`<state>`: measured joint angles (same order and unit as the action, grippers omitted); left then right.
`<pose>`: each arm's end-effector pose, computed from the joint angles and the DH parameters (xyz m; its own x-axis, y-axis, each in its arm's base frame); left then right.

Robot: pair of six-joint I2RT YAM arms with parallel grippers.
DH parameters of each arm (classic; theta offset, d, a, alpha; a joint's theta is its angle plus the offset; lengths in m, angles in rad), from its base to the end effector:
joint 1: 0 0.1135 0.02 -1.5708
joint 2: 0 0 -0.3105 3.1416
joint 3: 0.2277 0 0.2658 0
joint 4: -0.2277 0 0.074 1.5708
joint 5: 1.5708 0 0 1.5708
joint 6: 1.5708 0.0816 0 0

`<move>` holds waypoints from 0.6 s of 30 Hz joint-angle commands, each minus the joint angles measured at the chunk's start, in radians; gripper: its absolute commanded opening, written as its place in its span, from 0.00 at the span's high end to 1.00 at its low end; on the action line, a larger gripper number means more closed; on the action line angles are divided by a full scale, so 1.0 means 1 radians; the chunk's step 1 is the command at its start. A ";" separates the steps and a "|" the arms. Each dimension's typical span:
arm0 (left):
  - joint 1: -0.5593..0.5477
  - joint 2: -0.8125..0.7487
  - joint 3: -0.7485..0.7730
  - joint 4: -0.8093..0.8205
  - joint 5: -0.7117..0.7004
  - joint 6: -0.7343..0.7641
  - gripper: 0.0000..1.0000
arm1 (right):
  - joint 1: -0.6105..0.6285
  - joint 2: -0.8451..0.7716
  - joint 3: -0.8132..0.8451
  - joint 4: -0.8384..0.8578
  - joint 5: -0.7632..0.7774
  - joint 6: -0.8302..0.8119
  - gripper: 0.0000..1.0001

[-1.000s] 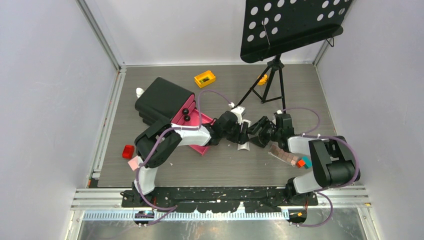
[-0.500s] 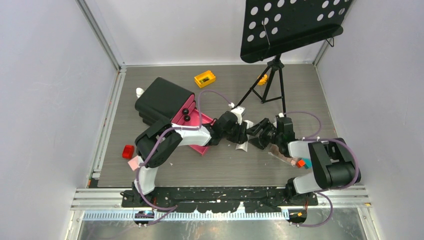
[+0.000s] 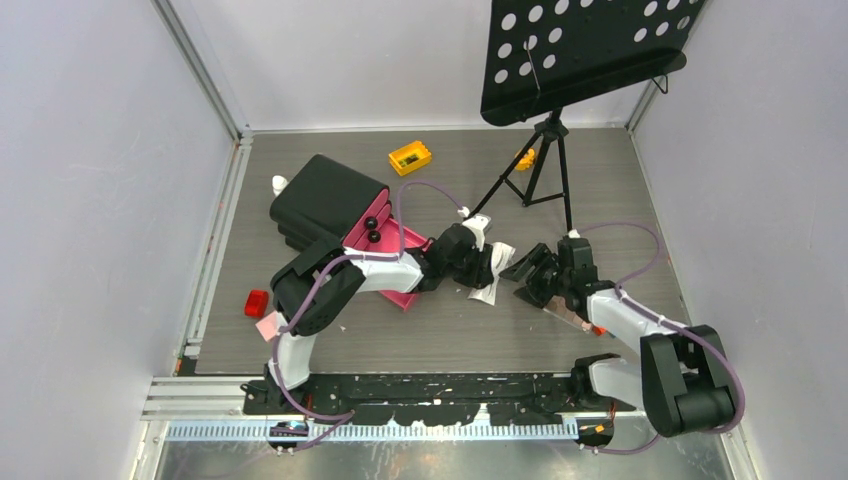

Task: Organize the makeup
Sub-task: Pick up the makeup tool from the center of the board.

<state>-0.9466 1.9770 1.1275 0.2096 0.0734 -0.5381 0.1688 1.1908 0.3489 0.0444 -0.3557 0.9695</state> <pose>0.2776 -0.3957 0.1511 -0.7320 0.1418 -0.6664 0.5456 0.7078 -0.4487 0.2192 0.0662 0.1410 -0.7267 0.6603 -0.1896 0.3570 0.5988 0.7170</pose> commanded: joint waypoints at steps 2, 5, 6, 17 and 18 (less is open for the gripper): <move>-0.008 0.019 -0.009 -0.060 0.005 0.021 0.61 | 0.005 -0.072 0.054 -0.172 0.146 -0.091 0.32; -0.006 0.004 -0.020 -0.036 0.028 0.018 0.61 | 0.005 -0.084 0.038 -0.114 0.119 -0.117 0.30; -0.006 -0.002 -0.024 -0.027 0.039 0.016 0.61 | 0.006 -0.089 0.029 -0.089 0.108 -0.125 0.29; -0.001 -0.077 -0.063 0.047 0.121 -0.019 0.61 | 0.005 -0.102 -0.028 0.122 0.067 -0.097 0.21; -0.002 -0.082 -0.067 0.056 0.127 -0.025 0.61 | 0.006 -0.095 -0.029 0.131 0.066 -0.093 0.21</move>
<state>-0.9470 1.9526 1.0836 0.2359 0.1570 -0.5457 0.1692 1.0992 0.3218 0.0772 -0.2901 0.8692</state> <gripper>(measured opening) 0.397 0.785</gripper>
